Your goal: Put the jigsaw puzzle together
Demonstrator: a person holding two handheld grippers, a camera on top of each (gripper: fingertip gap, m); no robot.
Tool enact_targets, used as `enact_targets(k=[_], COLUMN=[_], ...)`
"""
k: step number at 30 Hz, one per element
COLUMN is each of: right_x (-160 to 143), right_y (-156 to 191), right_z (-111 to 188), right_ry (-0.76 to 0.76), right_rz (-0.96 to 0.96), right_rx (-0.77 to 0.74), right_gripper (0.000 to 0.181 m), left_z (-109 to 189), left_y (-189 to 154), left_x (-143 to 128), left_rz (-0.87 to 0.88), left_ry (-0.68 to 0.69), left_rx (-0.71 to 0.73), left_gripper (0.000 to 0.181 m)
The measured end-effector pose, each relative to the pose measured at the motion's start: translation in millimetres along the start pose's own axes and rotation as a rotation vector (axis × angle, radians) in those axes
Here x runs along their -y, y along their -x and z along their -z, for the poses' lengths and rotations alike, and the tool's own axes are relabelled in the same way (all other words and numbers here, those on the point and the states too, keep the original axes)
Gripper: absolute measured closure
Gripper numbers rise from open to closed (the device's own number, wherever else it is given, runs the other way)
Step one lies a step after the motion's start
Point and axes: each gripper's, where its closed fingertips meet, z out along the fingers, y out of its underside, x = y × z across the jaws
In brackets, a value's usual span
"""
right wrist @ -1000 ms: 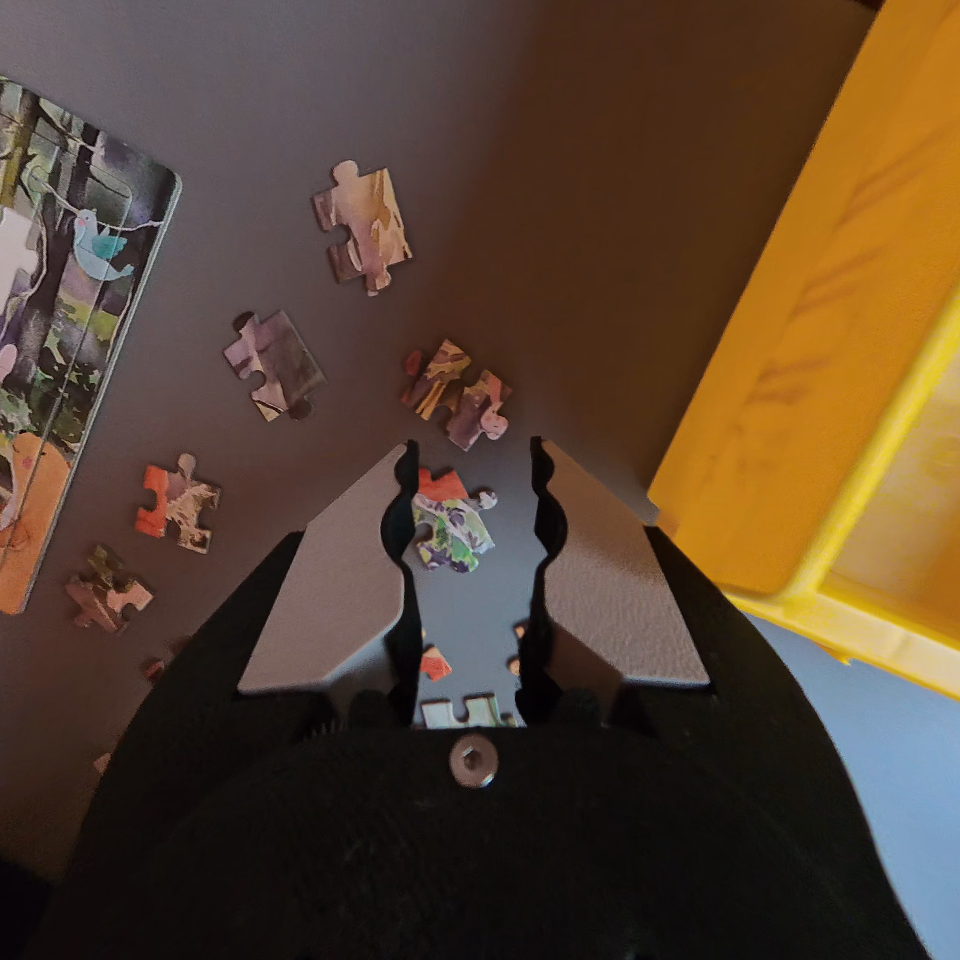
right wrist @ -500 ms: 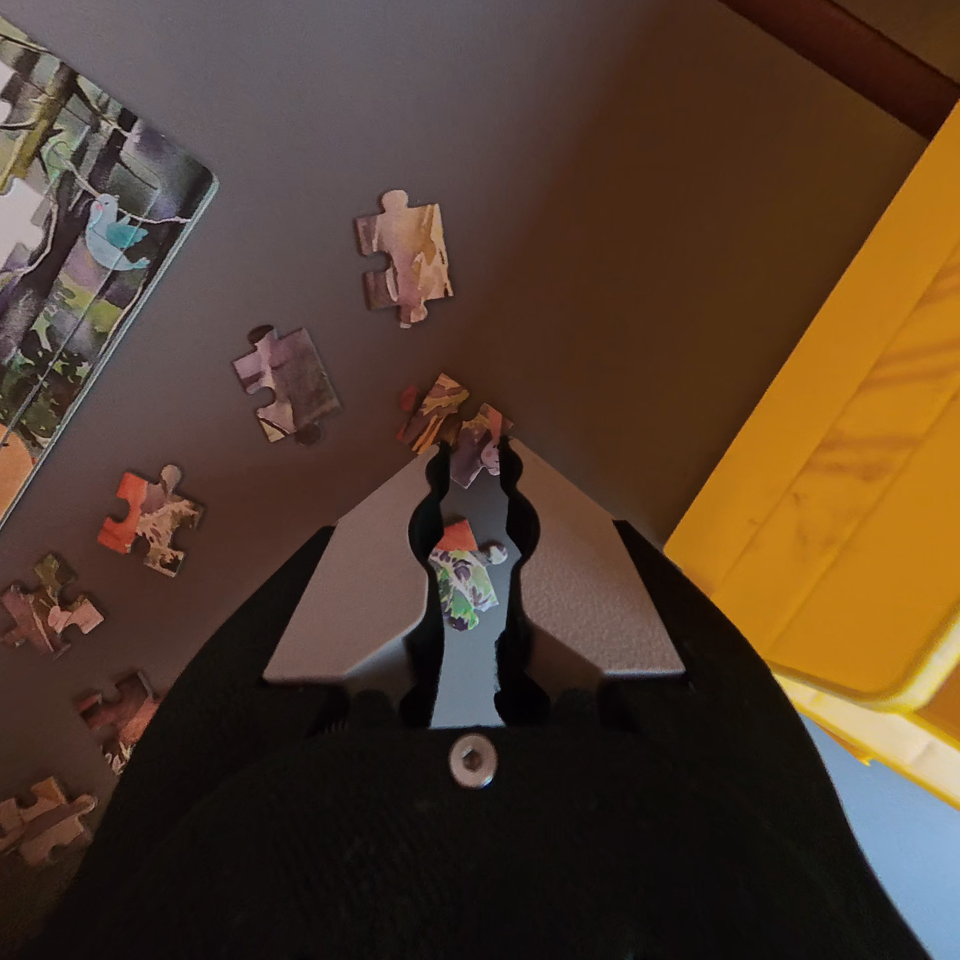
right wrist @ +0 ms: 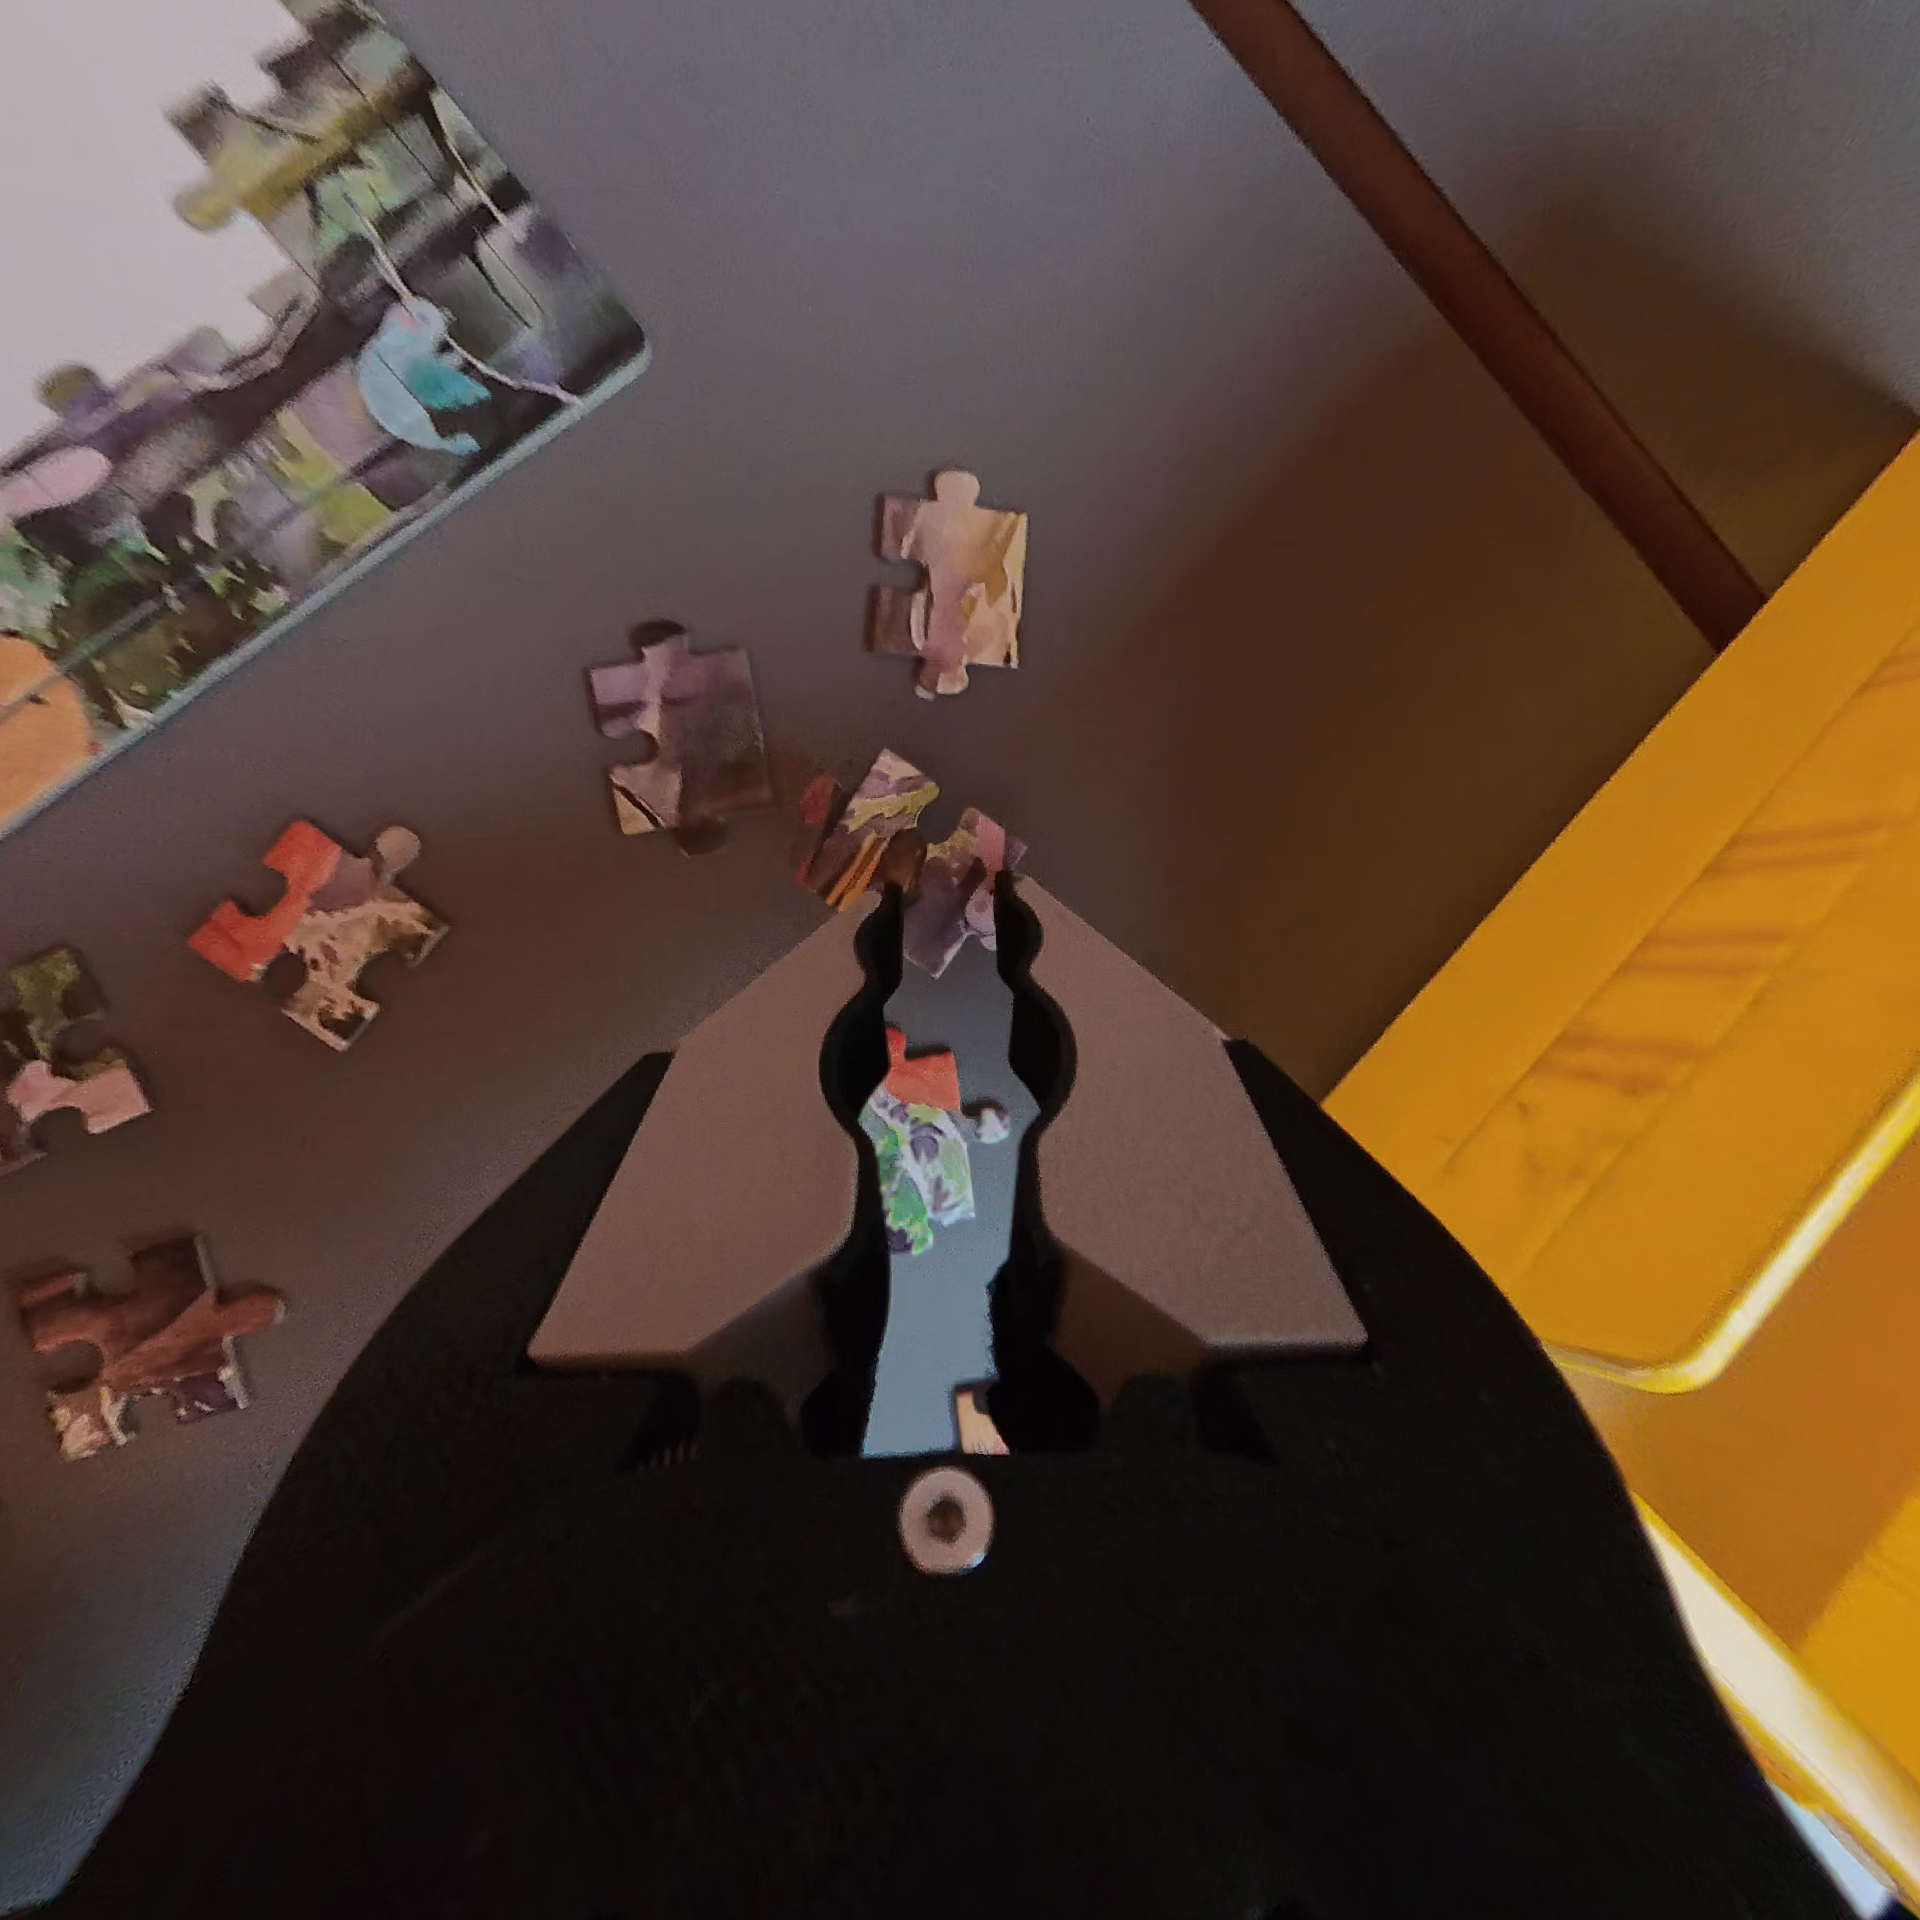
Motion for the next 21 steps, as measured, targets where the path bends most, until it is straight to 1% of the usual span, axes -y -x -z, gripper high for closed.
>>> enact_targets(k=[8,12,14,17,19,21], right_x=[-16,-15,-10,-10,-17,-33], right_y=[-7,-11,-14,-22,-24,-23], right_z=[-10,-5,6,37,63,86], right_ry=[0.075,0.066,0.05,0.055,0.079,0.126], right_rz=[-0.013,-0.045,-0.039,-0.049,-0.103,-0.186], right_rx=[-0.027,-0.033,-0.057,-0.11,-0.131,-0.13], right_gripper=[0.163,0.154,0.153,0.152,0.153,0.153], left_z=[-2,-2,-2,-1,-1,-1], left_y=[-2,-2,-1,0,1,2], left_x=[-2,-3,-3,-4,-5,-6], left_rz=[-0.006,-0.004,0.0,0.006,0.01,0.016], left_ry=[0.014,0.018,0.016,0.016,0.015,0.017], left_rx=[-0.003,-0.005,-0.005,-0.005,-0.007,-0.008], left_gripper=[0.134,0.134,0.134,0.134,0.134,0.135])
